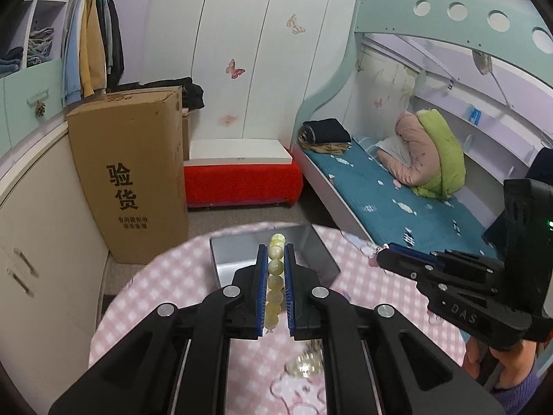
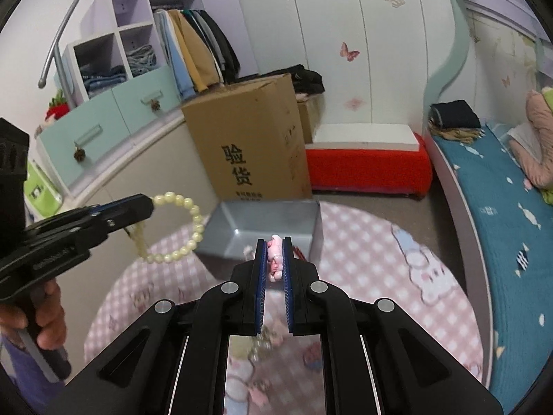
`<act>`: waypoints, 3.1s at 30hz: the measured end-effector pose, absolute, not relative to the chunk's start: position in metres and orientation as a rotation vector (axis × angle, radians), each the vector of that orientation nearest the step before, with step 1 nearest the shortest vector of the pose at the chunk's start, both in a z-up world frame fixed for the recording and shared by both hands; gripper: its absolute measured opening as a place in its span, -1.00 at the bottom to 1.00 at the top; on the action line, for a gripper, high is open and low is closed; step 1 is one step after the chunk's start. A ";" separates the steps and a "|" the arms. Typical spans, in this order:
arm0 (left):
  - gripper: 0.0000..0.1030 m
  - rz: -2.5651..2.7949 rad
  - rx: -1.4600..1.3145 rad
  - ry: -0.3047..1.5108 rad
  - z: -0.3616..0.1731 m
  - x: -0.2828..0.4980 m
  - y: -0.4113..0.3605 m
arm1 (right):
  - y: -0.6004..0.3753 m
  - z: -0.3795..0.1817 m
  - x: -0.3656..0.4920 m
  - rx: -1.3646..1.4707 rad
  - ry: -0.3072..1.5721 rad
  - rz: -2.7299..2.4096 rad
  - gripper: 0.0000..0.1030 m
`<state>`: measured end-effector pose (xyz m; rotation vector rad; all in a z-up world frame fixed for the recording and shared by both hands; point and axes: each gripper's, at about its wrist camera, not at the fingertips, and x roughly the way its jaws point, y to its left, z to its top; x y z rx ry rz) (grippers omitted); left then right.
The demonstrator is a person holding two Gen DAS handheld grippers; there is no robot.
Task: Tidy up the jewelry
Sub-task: 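Carry the bracelet and charm into the grey box and open both grippers, then return both grippers to the table and grasp a pink charm with the right gripper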
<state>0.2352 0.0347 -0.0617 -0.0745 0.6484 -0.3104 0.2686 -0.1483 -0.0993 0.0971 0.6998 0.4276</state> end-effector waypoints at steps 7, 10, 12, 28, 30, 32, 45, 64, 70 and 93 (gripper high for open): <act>-0.85 -0.315 -0.112 0.716 -0.076 0.282 0.031 | -0.127 -0.108 0.310 0.095 0.740 0.454 -0.82; -0.85 -0.299 -0.104 0.748 -0.089 0.296 0.029 | -0.118 -0.119 0.326 0.100 0.768 0.458 -0.82; -0.85 -0.298 -0.106 0.769 -0.097 0.303 0.030 | -0.114 -0.127 0.333 0.097 0.782 0.455 -0.82; -0.85 -0.287 -0.092 0.892 -0.146 0.332 0.027 | -0.094 -0.177 0.365 0.101 0.895 0.461 -0.81; -0.83 -0.282 -0.096 0.896 -0.148 0.333 0.029 | -0.090 -0.181 0.366 0.095 0.906 0.461 -0.81; -0.83 -0.281 -0.101 0.898 -0.148 0.333 0.031 | -0.088 -0.184 0.367 0.087 0.907 0.455 -0.81; -0.52 -0.274 -0.111 0.887 -0.143 0.328 0.035 | -0.091 -0.184 0.367 0.093 0.909 0.451 -0.80; 0.25 -0.246 -0.105 0.739 -0.097 0.266 0.040 | -0.121 -0.130 0.314 0.091 0.796 0.396 -0.77; 0.36 -0.230 -0.086 0.710 -0.096 0.226 0.034 | -0.140 -0.121 0.269 0.047 0.747 0.325 0.02; 0.36 -0.175 -0.078 0.890 -0.181 0.148 0.038 | -0.122 -0.222 0.179 -0.030 0.908 0.328 0.00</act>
